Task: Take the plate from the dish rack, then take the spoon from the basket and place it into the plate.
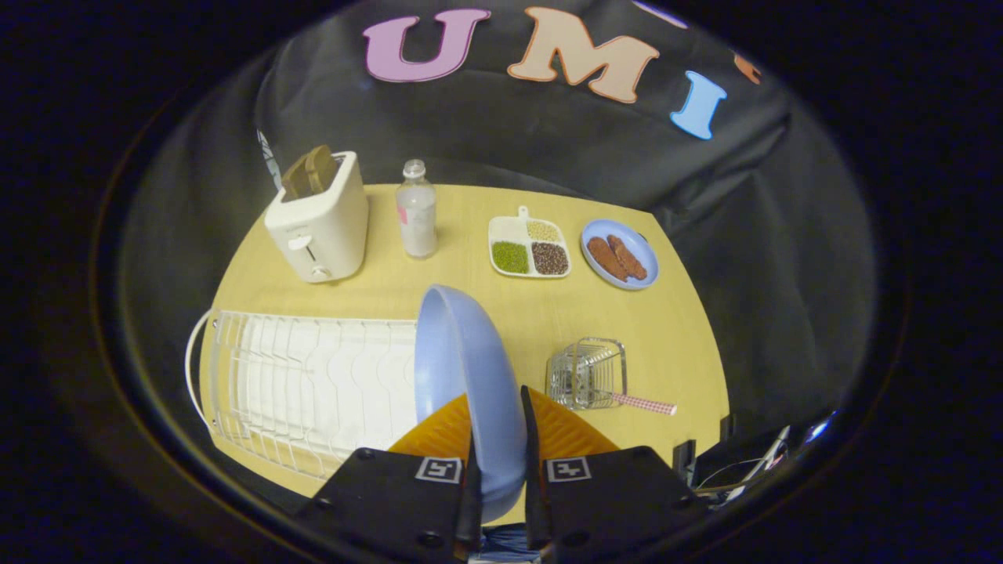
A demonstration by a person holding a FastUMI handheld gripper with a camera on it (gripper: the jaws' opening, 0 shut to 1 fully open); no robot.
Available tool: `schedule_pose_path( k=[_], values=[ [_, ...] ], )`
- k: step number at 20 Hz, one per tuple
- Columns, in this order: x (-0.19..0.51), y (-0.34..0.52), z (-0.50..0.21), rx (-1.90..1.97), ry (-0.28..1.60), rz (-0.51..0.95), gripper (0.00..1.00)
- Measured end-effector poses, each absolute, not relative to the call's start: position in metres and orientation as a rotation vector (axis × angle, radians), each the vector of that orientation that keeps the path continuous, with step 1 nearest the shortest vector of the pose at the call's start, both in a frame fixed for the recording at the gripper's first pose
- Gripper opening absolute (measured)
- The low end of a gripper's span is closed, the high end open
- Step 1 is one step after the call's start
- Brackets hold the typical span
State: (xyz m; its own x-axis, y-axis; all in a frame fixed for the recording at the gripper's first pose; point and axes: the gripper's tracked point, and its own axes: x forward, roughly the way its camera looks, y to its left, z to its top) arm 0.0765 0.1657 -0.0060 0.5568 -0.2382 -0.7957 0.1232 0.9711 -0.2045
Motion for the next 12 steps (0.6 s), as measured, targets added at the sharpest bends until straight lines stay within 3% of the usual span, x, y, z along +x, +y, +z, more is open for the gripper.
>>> schedule_pose_path(
  k=[5, 12],
  values=[
    [0.058, 0.128, 0.034, 0.012, 0.881, -0.11, 0.25],
    [-0.019, 0.062, 0.054, 0.286, 0.744, 0.091, 0.25]
  ],
)
